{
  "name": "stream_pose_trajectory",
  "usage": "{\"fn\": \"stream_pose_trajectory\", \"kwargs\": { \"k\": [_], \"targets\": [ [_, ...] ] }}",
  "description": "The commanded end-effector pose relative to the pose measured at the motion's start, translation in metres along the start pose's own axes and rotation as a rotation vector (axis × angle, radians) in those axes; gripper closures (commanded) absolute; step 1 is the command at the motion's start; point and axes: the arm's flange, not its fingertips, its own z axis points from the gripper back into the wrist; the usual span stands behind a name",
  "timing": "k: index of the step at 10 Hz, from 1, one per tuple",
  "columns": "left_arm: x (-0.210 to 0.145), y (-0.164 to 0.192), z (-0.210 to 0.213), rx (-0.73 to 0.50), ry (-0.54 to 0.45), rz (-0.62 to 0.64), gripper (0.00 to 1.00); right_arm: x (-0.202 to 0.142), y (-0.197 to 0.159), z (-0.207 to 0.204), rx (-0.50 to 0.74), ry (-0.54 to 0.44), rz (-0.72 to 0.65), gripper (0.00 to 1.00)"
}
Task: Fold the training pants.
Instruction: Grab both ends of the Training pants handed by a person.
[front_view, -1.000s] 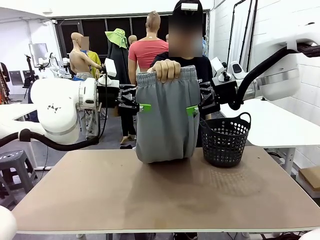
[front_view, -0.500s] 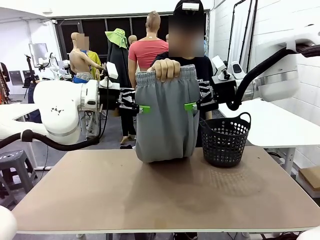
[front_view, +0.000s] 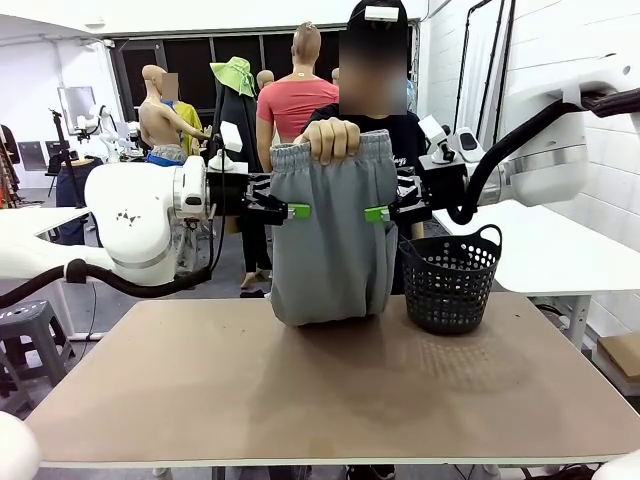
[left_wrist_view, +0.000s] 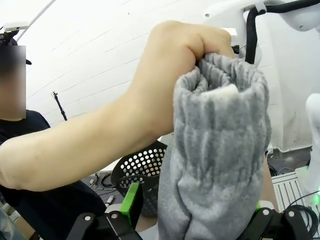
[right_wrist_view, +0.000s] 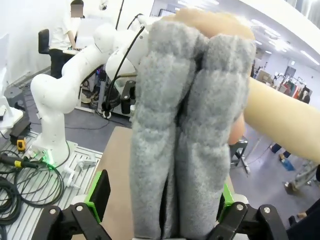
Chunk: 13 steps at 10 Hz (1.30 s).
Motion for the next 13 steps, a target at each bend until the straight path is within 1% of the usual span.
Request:
{"fn": "stream_pose_trajectory", "kwargs": {
  "k": [1, 3, 4, 5, 8, 9, 10, 11, 12, 13],
  "targets": [
    [-0.001, 0.007, -0.007, -0.014, -0.016, 0.027, 0.00, 0.008, -0.016, -0.004, 0.007, -0.064, -0.039, 0.00],
    [-0.001, 0.005, -0.010, -0.018, -0.023, 0.047, 0.00, 0.012, -0.021, -0.009, 0.039, -0.052, -0.071, 0.00],
    [-0.001, 0.003, -0.010, -0.007, -0.037, 0.050, 0.20, 0.013, -0.023, -0.010, 0.021, -0.035, -0.106, 0.18],
    [0.002, 0.002, -0.010, -0.008, -0.075, 0.048, 0.40, 0.010, -0.028, -0.009, 0.007, -0.029, -0.125, 0.36],
    [0.011, -0.002, -0.006, 0.008, -0.104, 0.028, 0.99, 0.005, -0.032, -0.008, 0.000, -0.016, -0.157, 0.92],
    [0.012, -0.002, -0.005, 0.007, -0.104, 0.025, 1.00, 0.005, -0.033, -0.008, 0.003, -0.016, -0.167, 1.00],
    [0.010, -0.001, -0.004, 0.018, -0.100, 0.033, 1.00, 0.005, -0.033, -0.007, 0.006, -0.013, -0.168, 1.00],
    [0.007, 0.001, -0.002, 0.044, -0.067, 0.045, 1.00, 0.006, -0.032, -0.007, 0.011, -0.018, -0.167, 1.00],
    [0.005, 0.001, -0.001, 0.059, -0.058, 0.043, 1.00, 0.006, -0.031, -0.007, 0.012, -0.019, -0.170, 1.00],
    [0.006, 0.001, -0.001, 0.076, -0.051, 0.033, 1.00, 0.004, -0.031, -0.009, 0.019, -0.001, -0.169, 1.00]
  ]
}}
